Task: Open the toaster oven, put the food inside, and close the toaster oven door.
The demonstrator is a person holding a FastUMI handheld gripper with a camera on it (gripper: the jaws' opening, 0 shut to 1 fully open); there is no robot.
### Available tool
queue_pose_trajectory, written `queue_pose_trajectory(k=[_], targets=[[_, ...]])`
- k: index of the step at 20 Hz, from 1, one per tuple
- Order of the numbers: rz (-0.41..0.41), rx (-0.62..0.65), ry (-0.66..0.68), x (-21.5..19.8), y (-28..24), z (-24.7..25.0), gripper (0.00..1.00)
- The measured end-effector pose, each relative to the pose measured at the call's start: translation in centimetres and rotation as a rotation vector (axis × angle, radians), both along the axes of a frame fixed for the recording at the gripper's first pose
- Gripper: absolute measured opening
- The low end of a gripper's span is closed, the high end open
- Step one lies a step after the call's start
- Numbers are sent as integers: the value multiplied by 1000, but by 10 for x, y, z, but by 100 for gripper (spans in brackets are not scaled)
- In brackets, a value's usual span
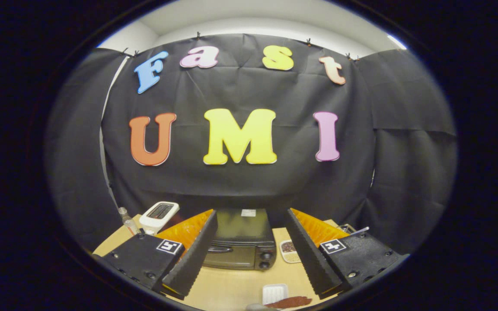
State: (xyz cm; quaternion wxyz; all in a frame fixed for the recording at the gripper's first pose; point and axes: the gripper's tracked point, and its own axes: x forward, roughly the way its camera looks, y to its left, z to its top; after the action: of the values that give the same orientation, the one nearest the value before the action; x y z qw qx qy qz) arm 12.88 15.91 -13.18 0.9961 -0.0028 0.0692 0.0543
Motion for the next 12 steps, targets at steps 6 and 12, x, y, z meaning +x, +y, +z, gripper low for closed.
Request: queue_pose_trajectory(k=[6, 12], targets=[[14, -14, 95, 62, 69, -83, 100], [-8, -61, 208, 84, 86, -147, 100]])
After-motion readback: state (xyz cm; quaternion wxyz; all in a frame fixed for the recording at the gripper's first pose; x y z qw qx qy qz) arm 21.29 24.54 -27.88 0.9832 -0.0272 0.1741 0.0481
